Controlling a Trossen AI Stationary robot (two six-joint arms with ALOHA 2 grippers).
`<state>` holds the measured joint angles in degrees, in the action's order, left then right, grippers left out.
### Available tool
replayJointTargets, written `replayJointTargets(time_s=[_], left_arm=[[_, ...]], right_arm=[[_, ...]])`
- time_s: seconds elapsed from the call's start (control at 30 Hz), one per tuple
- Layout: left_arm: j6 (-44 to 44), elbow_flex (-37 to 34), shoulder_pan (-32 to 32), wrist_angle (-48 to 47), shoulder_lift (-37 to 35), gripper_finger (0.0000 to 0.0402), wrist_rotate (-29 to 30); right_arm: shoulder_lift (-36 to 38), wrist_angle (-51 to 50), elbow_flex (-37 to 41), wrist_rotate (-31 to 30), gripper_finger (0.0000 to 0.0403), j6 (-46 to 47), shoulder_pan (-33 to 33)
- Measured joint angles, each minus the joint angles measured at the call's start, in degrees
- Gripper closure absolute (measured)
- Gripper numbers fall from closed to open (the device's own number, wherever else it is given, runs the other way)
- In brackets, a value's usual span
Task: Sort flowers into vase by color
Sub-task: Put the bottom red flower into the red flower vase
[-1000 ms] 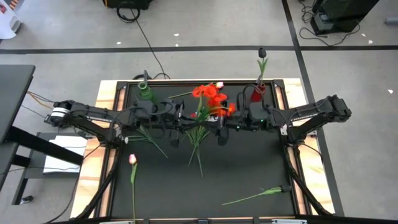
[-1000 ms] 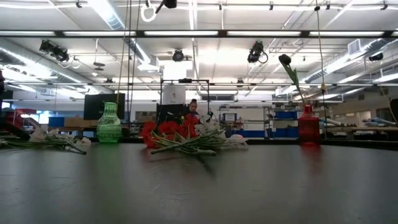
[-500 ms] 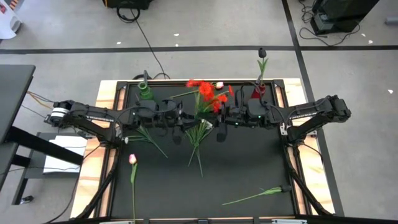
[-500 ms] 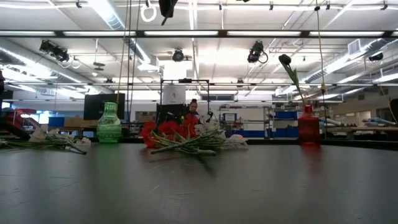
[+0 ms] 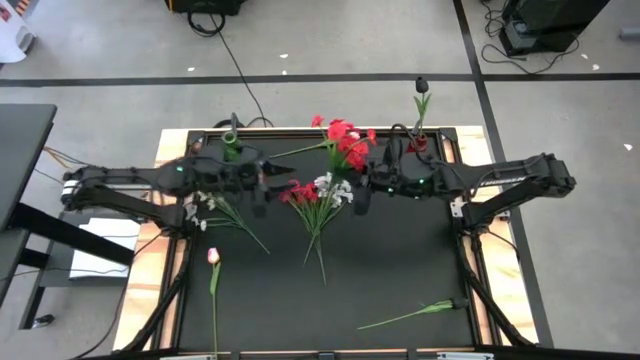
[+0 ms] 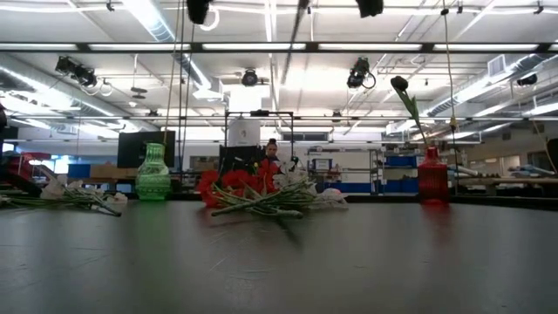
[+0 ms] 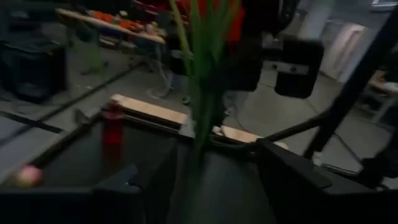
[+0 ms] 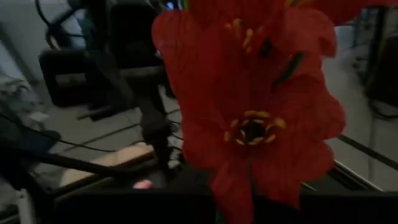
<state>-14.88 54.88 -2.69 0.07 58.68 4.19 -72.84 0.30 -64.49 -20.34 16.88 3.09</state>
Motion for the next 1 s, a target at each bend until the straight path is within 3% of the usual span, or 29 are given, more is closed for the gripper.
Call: replayJointTargets(time_s=[0.2,0.37,1.0], left_arm=[[3.3,0.0,-4.2,-12.7,-7.8,0.0178,0.7],[5.6,0.0,-6.4,-17.4,-11.9,0.0178,0.9],[6.6,0.0,-6.6,-18.3,-14.1,0.0178,0.7]], right_arm=[[3.0,-5.4,0.0,-2.2,0.0387,0.7,-0.7],[5.4,-8.2,0.0,-2.6,0.0387,0.5,-1.7],[18.0,-32.8,0.0,-12.7,0.0387,2.4,-8.0]])
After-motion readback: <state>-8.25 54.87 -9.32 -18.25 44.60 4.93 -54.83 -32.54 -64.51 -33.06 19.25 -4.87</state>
